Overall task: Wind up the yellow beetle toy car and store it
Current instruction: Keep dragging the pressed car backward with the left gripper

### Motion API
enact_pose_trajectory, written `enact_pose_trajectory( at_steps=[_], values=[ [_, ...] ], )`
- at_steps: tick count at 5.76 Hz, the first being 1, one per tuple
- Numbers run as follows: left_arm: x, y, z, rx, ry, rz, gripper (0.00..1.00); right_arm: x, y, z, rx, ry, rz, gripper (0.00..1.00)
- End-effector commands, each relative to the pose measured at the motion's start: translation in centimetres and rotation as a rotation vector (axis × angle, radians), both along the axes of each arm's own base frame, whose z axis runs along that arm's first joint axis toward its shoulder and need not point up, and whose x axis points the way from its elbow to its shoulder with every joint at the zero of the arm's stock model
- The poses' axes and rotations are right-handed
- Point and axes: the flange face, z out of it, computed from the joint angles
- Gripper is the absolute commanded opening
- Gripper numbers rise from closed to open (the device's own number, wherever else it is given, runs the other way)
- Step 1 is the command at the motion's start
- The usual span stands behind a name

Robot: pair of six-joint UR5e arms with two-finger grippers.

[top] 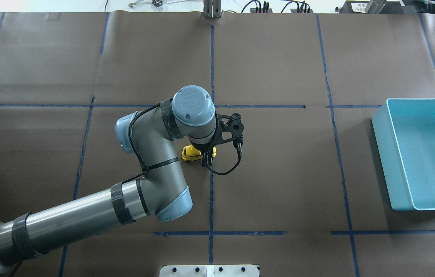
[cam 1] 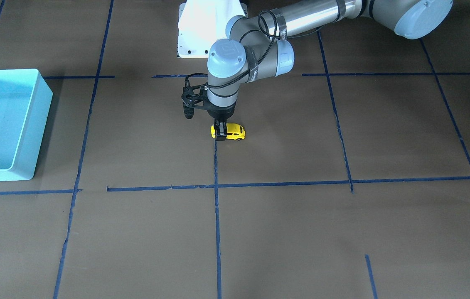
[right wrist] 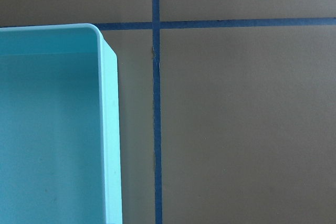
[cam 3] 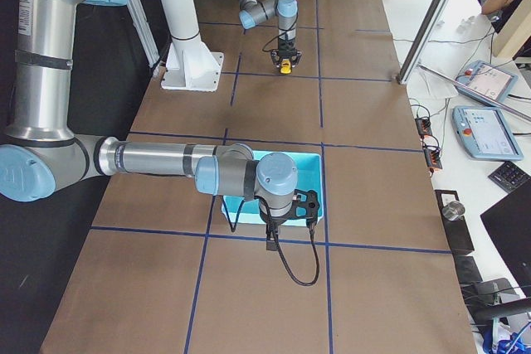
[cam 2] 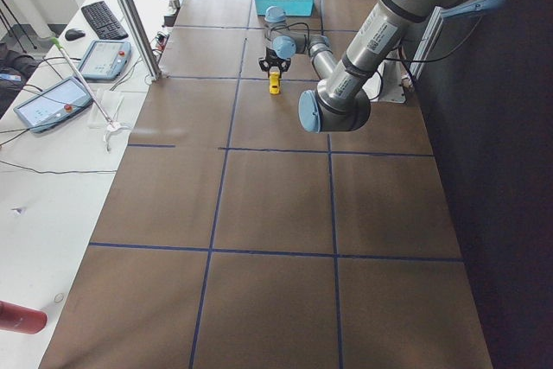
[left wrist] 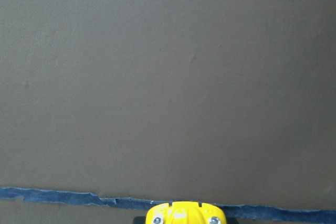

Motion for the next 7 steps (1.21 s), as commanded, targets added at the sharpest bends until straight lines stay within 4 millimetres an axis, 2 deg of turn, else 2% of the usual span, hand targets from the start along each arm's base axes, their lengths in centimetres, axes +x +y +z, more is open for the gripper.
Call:
enact_pose_trajectory(
  at_steps=[1,4,7],
  values=[
    [-1.1,0.1,1.0,0.001,0.0,-0.006,0.0,0.0,0.0,-0.1,0.002,-0.005,0.0,1.0],
    [-2.2,0.7,2.8,-0.003,-0.005,-0.005,0.0,0.0,-0.2,-0.3,0.006,-0.006,0.0,1.0],
    [-3.1,1.2,3.6,-0.002,-0.003,-0.005,0.0,0.0,-0.2,-0.3,0.006,-0.008,0.0,1.0]
  ],
)
